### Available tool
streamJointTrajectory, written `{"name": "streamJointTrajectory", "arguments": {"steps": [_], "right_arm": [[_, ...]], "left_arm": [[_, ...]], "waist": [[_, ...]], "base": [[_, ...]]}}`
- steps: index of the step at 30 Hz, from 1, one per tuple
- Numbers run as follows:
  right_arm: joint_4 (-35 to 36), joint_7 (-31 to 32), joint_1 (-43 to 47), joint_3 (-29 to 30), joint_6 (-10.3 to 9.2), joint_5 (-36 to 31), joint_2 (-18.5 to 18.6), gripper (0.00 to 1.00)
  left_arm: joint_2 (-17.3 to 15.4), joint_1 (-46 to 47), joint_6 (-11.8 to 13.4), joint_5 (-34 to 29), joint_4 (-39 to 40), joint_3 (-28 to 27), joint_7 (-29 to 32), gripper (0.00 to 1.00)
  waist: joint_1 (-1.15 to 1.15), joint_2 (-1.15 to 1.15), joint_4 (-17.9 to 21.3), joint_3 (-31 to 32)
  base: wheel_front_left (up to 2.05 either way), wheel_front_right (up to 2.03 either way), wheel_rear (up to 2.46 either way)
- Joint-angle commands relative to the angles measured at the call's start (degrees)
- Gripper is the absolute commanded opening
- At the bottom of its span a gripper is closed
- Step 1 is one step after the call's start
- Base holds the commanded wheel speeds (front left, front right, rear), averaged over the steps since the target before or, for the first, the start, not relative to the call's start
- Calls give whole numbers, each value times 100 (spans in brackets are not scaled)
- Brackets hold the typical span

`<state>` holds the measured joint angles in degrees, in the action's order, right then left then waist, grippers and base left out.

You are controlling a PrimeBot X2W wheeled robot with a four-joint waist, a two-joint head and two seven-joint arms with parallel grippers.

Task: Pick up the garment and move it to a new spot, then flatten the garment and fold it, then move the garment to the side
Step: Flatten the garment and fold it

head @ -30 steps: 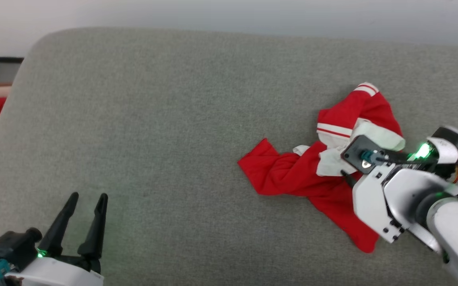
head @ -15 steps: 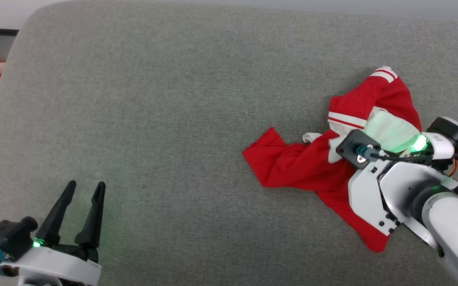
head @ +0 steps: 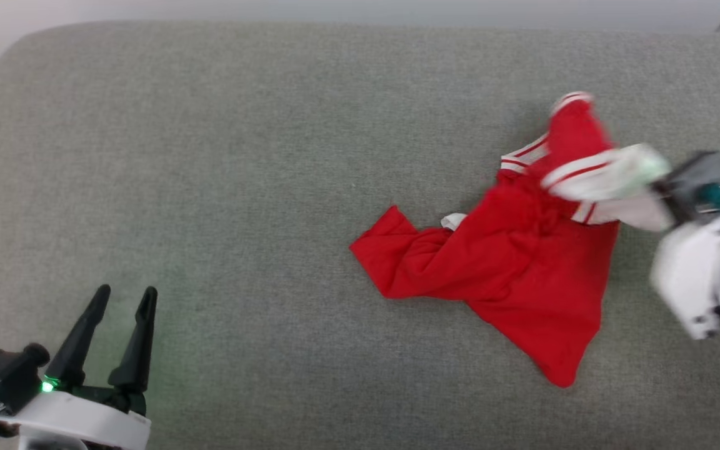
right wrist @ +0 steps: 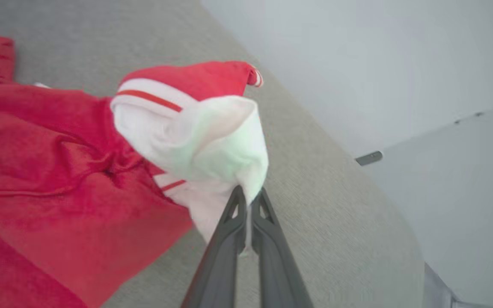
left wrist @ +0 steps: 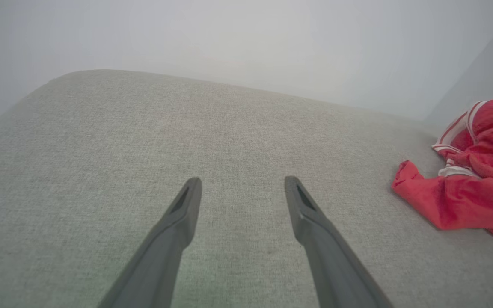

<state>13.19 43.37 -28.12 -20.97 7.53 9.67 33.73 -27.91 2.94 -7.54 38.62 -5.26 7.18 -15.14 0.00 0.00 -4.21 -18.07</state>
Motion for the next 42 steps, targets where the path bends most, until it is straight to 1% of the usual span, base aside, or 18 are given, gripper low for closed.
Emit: {"name": "streamJointTrajectory", "arguments": {"steps": [1, 5, 7, 10, 11, 15, 18, 21, 23, 24, 25, 26, 30, 34, 36, 38, 40, 42], "right_arm": [[65, -36, 276, 482, -7, -103, -13, 0], [3, -281, 987, 1870, -7, -315, -438, 0], [-112, -495, 1211, 2576, -7, -400, -889, 0], [-424, -806, 1376, 3536, -8, -521, -1659, 0], [-550, -920, 1370, 3767, -7, -594, -1883, 0], [-1076, -1322, 1209, 4556, -8, -1106, -2562, 0], [-1404, -1547, 1059, 5181, -8, -1628, -2806, 0], [-1646, -1729, 924, 5618, -7, -2032, -2970, 0], [-1743, -1875, 854, 5717, -7, -2147, -3019, 0], [-1793, -1979, 786, 5785, -8, -2100, -3036, 18], [-1836, -2078, 762, 5795, -8, -2100, -3050, 46], [-1858, -2182, 752, 5805, -7, -2114, -3067, 100], [-1881, -2611, 670, 5891, -7, -1870, -3085, 100], [-1683, -3005, 799, 5787, -7, -1305, -3090, 100], [-1553, -3178, 926, 5446, -7, -899, -3097, 100], [-1398, -3346, 1084, 4900, -7, -467, -3095, 100], [-1242, -3490, 1278, 4359, -7, -114, -3088, 100], [-1108, -3622, 1420, 3838, -7, 87, -3089, 100]], "left_arm": [[-35, -44, 11, -30, 32, -12, 3, 100], [-101, -48, 11, -7, 71, -5, 3, 100], [-140, -18, 11, 14, 90, -4, 3, 100], [-213, 33, 11, 56, 108, 13, 3, 100], [-233, 50, 11, 74, 115, 14, 3, 100], [-344, 134, 11, 125, 126, 68, 3, 100], [-434, 195, 11, 189, 147, 89, 3, 100], [-519, 254, 11, 202, 147, 79, 3, 100], [-573, 291, 11, 227, 159, 97, 3, 100], [-614, 307, 11, 242, 177, 114, 3, 100], [-653, 341, 11, 270, 201, 136, 3, 100], [-711, 376, 11, 303, 235, 162, 3, 100], [-1116, 628, 11, 405, 417, 242, 3, 100], [-1746, 1079, 11, 538, 641, 456, 3, 100], [-2116, 1346, 11, 694, 756, 750, 3, 100], [-2496, 1657, 11, 1045, 863, 1222, 103, 100], [-2905, 2090, 11, 1387, 1100, 1814, 494, 100], [-3180, 2513, 11, 1832, 1352, 2454, 1186, 100]], "waist": [[0, 0, 61, -26], [0, 0, 143, -108], [0, 0, 176, -154], [0, 0, 199, -220], [0, 0, 209, -246], [0, 0, 197, -342], [0, 0, 163, -401], [0, 0, 148, -425], [0, 0, 166, -413], [0, 0, 188, -401], [0, 0, 213, -380], [0, 0, 247, -352], [0, 0, 408, -254], [0, 0, 617, -173], [0, 0, 742, -142], [0, 0, 885, -121], [0, 0, 1044, -127], [0, 0, 1212, -157]], "base": [[0, 0, 0], [0, 0, 0], [0, 0, 0], [0, 0, 0], [0, 0, 0], [0, 0, 0], [0, 0, 0], [0, 0, 0], [0, 0, 0], [0, 0, 0], [0, 0, 0], [0, 0, 0], [0, 0, 0], [0, 0, 0], [0, 0, 0], [0, 0, 0], [0, 0, 0], [0, 0, 0]]}}
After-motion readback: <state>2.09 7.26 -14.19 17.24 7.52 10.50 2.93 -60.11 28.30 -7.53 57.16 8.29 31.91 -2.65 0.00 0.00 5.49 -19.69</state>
